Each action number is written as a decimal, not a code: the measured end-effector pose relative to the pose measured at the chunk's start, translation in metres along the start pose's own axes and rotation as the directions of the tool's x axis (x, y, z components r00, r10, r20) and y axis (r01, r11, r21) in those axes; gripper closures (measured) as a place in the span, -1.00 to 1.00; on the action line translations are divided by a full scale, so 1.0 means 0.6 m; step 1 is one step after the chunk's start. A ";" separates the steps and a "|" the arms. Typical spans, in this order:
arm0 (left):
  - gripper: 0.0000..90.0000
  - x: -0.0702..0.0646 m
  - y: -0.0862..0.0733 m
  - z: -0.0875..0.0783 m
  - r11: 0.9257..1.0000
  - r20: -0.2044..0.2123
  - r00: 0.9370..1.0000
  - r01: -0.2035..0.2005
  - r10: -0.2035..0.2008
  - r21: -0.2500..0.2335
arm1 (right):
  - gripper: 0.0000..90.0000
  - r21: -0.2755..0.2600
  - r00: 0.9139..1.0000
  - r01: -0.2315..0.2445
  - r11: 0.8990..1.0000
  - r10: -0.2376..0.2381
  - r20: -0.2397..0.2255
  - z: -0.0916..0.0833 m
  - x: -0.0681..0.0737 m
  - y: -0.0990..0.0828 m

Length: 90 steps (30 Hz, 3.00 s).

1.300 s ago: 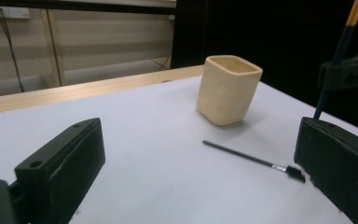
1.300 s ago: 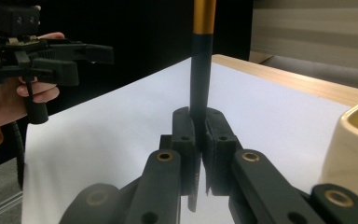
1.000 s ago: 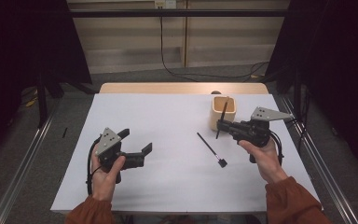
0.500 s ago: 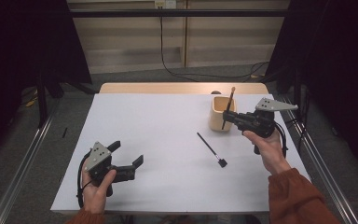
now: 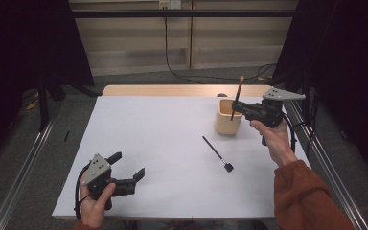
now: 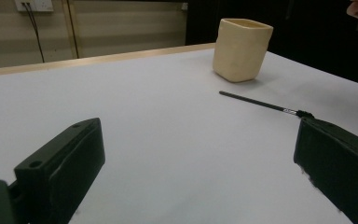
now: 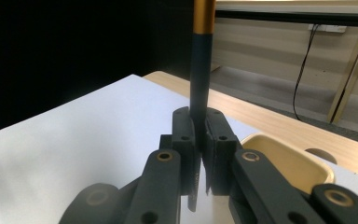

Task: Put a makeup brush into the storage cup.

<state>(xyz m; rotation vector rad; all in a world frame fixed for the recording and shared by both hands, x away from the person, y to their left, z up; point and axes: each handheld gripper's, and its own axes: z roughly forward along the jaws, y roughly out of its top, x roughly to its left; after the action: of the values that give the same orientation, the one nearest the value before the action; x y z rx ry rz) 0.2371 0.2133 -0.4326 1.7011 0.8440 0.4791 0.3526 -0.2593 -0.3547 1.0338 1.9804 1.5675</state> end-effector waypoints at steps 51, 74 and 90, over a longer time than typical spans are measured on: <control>-0.96 -0.008 -0.002 -0.003 0.999 0.025 0.999 -0.041 0.042 -0.014 | 0.86 0.084 0.994 -0.026 0.996 0.017 0.112 0.075 -0.065 -0.023; -0.96 -0.005 -0.001 -0.004 0.999 0.019 0.999 -0.044 0.044 -0.014 | 0.86 0.101 0.991 -0.057 0.993 0.044 0.125 0.078 -0.067 -0.062; -0.96 -0.006 -0.001 -0.004 0.999 0.016 0.999 -0.050 0.050 -0.016 | 0.84 0.100 0.990 -0.070 0.992 0.058 0.127 0.086 -0.066 -0.077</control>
<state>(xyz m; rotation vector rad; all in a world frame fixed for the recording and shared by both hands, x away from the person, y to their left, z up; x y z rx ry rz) 0.2329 0.2125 -0.4319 1.7131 0.7851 0.5035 0.4008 -0.2599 -0.4181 1.2166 1.9798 1.4081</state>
